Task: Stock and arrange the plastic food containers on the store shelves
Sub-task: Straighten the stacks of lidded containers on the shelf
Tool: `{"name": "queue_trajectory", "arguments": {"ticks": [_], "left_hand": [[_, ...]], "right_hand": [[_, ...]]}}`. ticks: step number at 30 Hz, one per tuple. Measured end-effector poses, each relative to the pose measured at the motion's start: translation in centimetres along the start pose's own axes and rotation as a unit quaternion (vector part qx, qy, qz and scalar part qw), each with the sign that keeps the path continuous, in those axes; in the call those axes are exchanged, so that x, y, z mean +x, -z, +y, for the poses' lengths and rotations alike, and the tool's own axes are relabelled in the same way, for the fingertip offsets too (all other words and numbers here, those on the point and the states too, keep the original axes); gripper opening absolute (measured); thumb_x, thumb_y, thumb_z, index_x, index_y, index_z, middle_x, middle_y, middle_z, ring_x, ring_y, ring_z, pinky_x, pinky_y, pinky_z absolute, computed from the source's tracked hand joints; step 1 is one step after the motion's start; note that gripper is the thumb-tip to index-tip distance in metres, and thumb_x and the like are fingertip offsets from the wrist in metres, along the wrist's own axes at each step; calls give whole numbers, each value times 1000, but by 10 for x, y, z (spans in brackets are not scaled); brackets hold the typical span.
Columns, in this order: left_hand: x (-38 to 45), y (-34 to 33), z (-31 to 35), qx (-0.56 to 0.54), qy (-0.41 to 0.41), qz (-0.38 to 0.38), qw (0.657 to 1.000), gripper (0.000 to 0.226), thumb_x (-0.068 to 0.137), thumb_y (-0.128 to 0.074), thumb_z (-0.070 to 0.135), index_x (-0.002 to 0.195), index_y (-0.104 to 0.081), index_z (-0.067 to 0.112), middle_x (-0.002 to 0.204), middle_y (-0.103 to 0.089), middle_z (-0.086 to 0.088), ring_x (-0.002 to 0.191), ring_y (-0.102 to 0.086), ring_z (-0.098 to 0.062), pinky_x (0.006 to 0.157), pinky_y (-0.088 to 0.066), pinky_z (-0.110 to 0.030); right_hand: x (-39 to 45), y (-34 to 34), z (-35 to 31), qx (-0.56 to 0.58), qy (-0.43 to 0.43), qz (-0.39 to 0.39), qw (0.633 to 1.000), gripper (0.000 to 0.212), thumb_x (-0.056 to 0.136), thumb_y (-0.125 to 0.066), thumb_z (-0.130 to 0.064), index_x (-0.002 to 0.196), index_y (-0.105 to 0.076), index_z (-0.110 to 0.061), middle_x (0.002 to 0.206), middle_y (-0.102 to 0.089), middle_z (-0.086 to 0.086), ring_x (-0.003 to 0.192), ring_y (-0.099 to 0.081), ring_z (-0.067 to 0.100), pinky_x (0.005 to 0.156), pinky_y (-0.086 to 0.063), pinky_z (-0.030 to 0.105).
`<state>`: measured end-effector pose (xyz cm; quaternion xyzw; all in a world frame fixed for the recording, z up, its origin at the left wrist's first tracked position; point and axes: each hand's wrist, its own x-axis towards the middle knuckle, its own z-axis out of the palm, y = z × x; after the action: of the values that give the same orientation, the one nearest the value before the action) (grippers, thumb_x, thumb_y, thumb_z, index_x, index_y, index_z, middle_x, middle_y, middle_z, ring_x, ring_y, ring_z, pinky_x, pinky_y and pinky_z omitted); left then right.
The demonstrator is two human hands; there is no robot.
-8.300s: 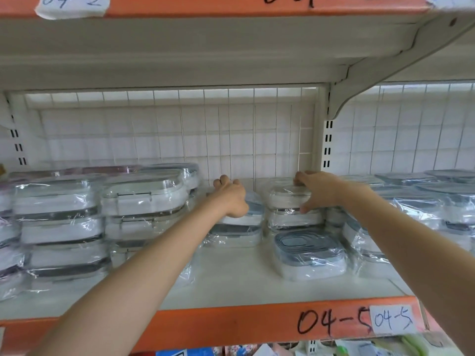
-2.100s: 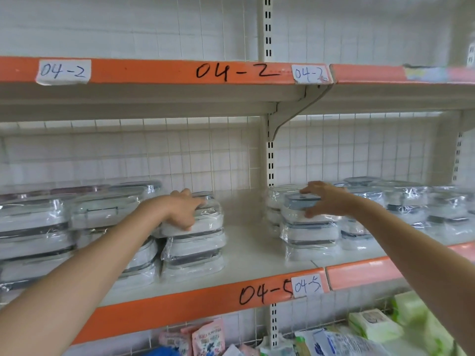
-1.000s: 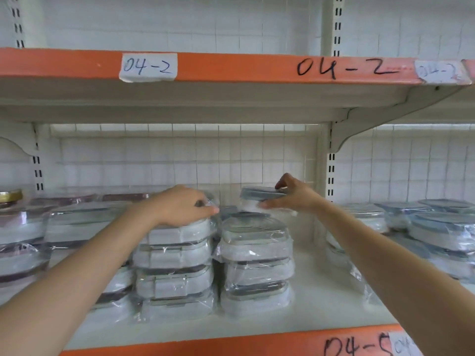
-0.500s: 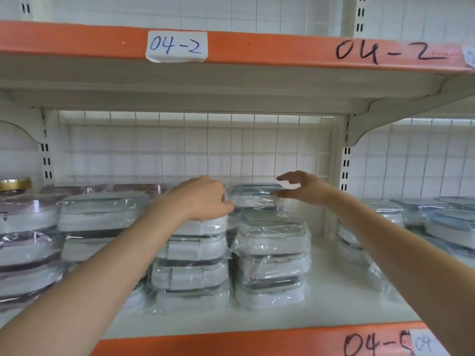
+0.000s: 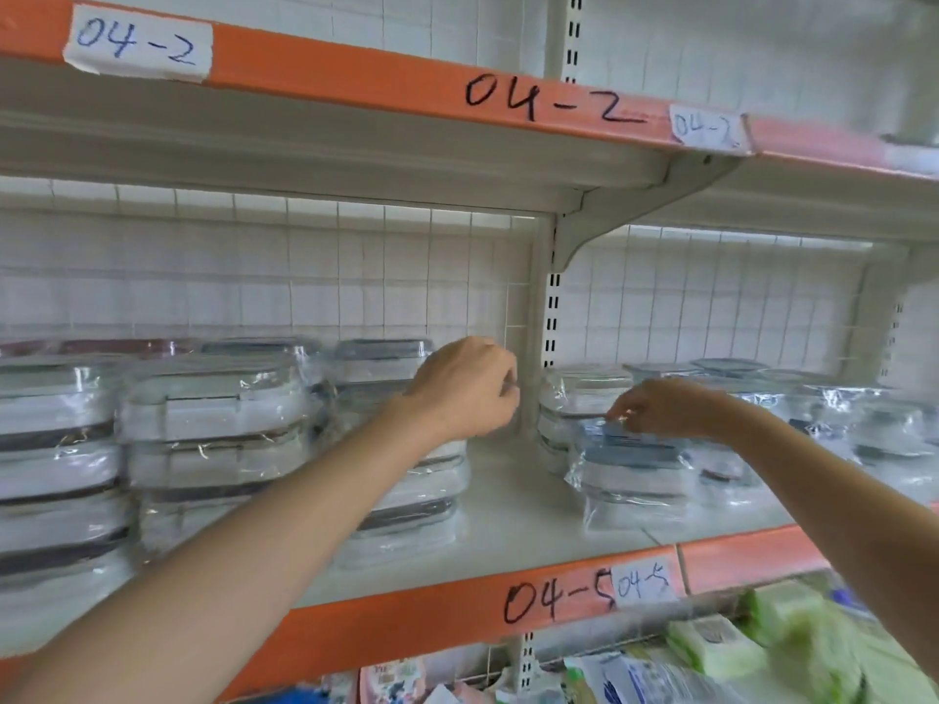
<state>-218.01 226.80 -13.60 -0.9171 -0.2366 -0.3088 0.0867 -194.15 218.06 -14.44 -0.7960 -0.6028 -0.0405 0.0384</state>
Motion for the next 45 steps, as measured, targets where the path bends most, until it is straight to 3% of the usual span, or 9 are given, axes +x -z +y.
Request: {"name": "queue_trajectory", "arguments": {"ticks": [5, 10, 17, 25, 30, 35, 38, 41, 45], "left_hand": [[30, -44, 42, -25, -13, -149, 988, 51, 89, -57, 43, 124, -53, 6, 128, -51, -9, 117, -48, -24, 94, -42, -33], [50, -79, 66, -61, -16, -261, 963, 76, 76, -68, 59, 125, -45, 6, 125, -46, -7, 113, -44, -20, 84, -35, -26], [57, -83, 61, -80, 6, -242, 967, 76, 63, -81, 53, 115, -51, 7, 110, -46, -3, 98, -47, -19, 83, -42, -30], [60, -58, 26, -26, 72, -254, 964, 76, 67, -77, 53, 127, -42, 19, 122, -48, 2, 106, -47, -16, 82, -41, -29], [50, -64, 24, 17, 88, -349, 933, 79, 72, -76, 49, 131, -35, 16, 112, -45, 1, 95, -46, -18, 73, -39, -29], [39, -76, 27, 49, 95, -388, 915, 95, 74, -75, 47, 142, -20, 9, 127, -48, -9, 94, -43, -19, 73, -40, -29], [34, -78, 31, 78, 74, -401, 910, 87, 74, -75, 47, 138, -31, 8, 125, -51, -8, 95, -47, -21, 76, -44, -31], [30, -73, 35, 102, 32, -369, 923, 70, 78, -71, 48, 128, -47, 5, 119, -54, -9, 104, -54, -24, 87, -48, -35], [28, -36, 26, 24, 4, -184, 983, 40, 85, -66, 38, 120, -57, 22, 109, -47, 4, 105, -49, -16, 87, -40, -28]], "right_hand": [[-12, -24, 23, 55, 3, 23, 998, 33, 97, -46, -35, 129, -54, -30, 129, -58, -2, 113, -56, 18, 98, -41, 29], [-13, -35, 37, 156, 3, 85, 984, 30, 97, -47, -26, 124, -60, -21, 123, -59, 1, 112, -53, 17, 92, -37, 24], [-9, -43, 49, 276, 2, 102, 956, 30, 100, -40, -12, 121, -61, -9, 103, -61, 4, 97, -56, 19, 91, -45, 30], [-4, -48, 47, 194, 10, -10, 981, 28, 96, -49, -23, 116, -63, -9, 118, -62, 7, 108, -57, 22, 93, -41, 27], [-9, -55, 51, 99, 45, -118, 987, 85, 76, -67, -58, 144, -32, -22, 141, -40, -4, 124, -42, 16, 103, -33, 27], [-11, -49, 50, 25, 57, -49, 997, 91, 64, -77, -57, 139, -38, -24, 139, -38, 4, 125, -36, 23, 106, -35, 37], [-14, -33, 43, -41, 66, 23, 997, 83, 65, -73, -62, 135, -44, -27, 131, -38, 3, 123, -28, 22, 104, -31, 38], [-18, -18, 34, -75, 67, 94, 990, 78, 68, -69, -63, 134, -45, -28, 123, -40, 3, 118, -28, 20, 102, -33, 37], [-21, 2, 23, 17, 66, 163, 984, 68, 72, -68, -58, 129, -49, -27, 119, -42, 5, 106, -29, 17, 93, -34, 30]]}}
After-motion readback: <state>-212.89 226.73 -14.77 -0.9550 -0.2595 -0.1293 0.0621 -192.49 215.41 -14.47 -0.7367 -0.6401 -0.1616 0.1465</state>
